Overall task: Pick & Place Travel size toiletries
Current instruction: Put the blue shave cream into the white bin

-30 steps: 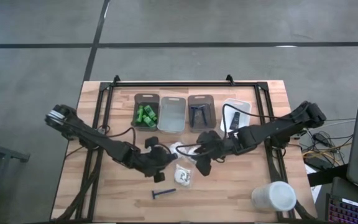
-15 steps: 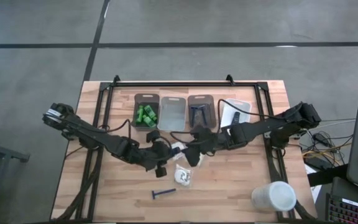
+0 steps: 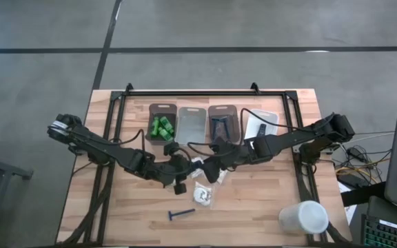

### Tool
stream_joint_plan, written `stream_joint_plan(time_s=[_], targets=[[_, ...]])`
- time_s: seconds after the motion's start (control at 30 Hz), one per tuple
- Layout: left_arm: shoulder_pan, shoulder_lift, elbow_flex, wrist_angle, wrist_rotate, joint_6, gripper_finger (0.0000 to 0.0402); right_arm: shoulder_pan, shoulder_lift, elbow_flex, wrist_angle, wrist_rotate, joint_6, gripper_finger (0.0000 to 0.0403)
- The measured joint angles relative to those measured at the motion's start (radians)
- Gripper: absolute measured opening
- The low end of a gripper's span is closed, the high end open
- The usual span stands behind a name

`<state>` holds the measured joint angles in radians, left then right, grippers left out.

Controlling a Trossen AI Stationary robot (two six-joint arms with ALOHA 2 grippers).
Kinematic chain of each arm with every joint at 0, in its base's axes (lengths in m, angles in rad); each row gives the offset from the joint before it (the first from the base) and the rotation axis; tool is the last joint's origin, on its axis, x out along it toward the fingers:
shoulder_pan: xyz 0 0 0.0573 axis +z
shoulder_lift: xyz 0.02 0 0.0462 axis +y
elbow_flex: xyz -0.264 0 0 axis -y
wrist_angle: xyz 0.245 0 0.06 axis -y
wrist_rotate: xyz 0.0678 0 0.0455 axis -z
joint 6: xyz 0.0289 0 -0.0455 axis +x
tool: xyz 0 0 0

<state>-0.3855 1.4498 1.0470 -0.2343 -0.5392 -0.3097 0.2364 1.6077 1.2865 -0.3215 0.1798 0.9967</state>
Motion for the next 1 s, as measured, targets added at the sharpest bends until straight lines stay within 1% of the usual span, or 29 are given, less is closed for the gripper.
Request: stream_joint_plan(time_s=[0.1,0.37,0.47,0.57,0.73,1.0], targets=[[0.000,0.000,0.000,0.014,0.001,0.001,0.0112,0.001,0.000,0.000,0.023,-0.006,-0.005,0.0181],[0.001,0.000,0.000,0.029,0.001,0.001,0.0112,-0.008,0.000,0.000,0.013,-0.005,-0.023,0.0236],[0.001,0.000,0.000,0.038,0.001,0.005,0.0112,-0.016,0.006,0.000,0.014,-0.006,-0.015,0.0249],[0.001,0.000,0.000,0.042,0.000,0.019,0.0112,-0.023,0.017,0.000,0.015,-0.029,-0.008,0.0258],[0.001,0.000,0.000,0.042,0.000,0.022,0.0112,-0.025,0.036,0.000,0.025,-0.067,-0.007,0.0261],[0.002,0.000,-0.002,0.040,-0.001,0.028,0.0112,-0.028,0.039,0.000,0.027,-0.068,0.000,0.0226]])
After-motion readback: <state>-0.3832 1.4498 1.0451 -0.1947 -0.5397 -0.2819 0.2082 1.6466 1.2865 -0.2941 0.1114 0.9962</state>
